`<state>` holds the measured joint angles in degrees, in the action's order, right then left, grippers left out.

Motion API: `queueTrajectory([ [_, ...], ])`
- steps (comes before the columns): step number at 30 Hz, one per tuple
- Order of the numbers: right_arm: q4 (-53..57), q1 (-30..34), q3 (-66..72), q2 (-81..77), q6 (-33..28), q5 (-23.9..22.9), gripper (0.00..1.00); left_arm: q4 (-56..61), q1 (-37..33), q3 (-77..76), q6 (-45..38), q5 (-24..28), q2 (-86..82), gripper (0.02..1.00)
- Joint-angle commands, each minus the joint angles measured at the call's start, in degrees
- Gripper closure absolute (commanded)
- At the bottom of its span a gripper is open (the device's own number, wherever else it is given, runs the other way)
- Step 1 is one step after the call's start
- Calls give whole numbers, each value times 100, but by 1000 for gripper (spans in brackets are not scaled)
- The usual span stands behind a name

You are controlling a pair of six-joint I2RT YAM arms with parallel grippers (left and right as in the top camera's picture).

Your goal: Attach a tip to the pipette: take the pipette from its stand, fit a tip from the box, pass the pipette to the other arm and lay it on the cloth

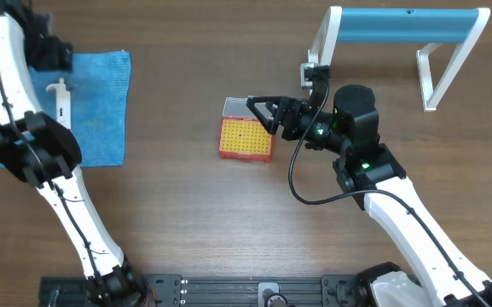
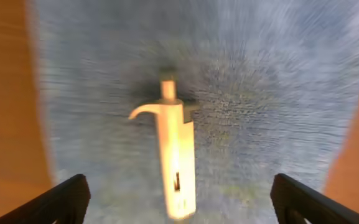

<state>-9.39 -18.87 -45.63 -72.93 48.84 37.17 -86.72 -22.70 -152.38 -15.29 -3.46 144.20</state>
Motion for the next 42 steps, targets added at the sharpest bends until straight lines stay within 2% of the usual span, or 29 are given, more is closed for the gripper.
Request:
queueTrajectory([
  [1,-15,-28,-57,-4,-271,-459,237,-911,227,-1517,356,866,-195,51],
  [5,-11,24,-57,52,-599,-1425,237,-1062,466,-2205,732,1543,-361,51],
  [7,35,105,-57,168,-1088,-1631,240,-1062,608,-2321,938,1617,-555,51],
  [10,293,232,-57,393,-1495,-1725,240,-1062,804,-2317,1088,1620,-970,47],
  [14,1325,496,-57,1075,-2245,-1781,237,-1062,1130,-2275,1355,1620,-1799,31],
  [19,3082,586,-57,2450,-2828,-2524,235,-1062,1593,-1838,1360,1615,-3067,18],
  [21,3775,581,-48,3110,-3110,-2524,237,-1062,1808,-1193,1482,1613,-3790,18],
  [25,4623,581,98,3967,-3158,-2813,235,-1062,2039,481,1510,1443,-4922,18],
  [28,4859,581,240,4555,-3158,-2907,237,-1060,2046,2291,1834,1150,-5943,18],
  [31,4900,584,256,5060,-3171,-2955,237,-1058,2048,4044,2317,1099,-6996,18],
  [33,4986,584,256,5342,-3276,-3213,235,-1012,2048,4822,2546,1099,-7549,18],
  [36,5099,584,256,5731,-3397,-3952,235,-688,2048,5761,2820,1126,-8347,18],
  [38,5154,584,267,5934,-3397,-4269,235,-439,2048,6269,2859,1121,-8817,23],
  [42,5377,584,299,6127,-3397,-4459,235,0,2048,7136,2859,1123,-9490,23],
])
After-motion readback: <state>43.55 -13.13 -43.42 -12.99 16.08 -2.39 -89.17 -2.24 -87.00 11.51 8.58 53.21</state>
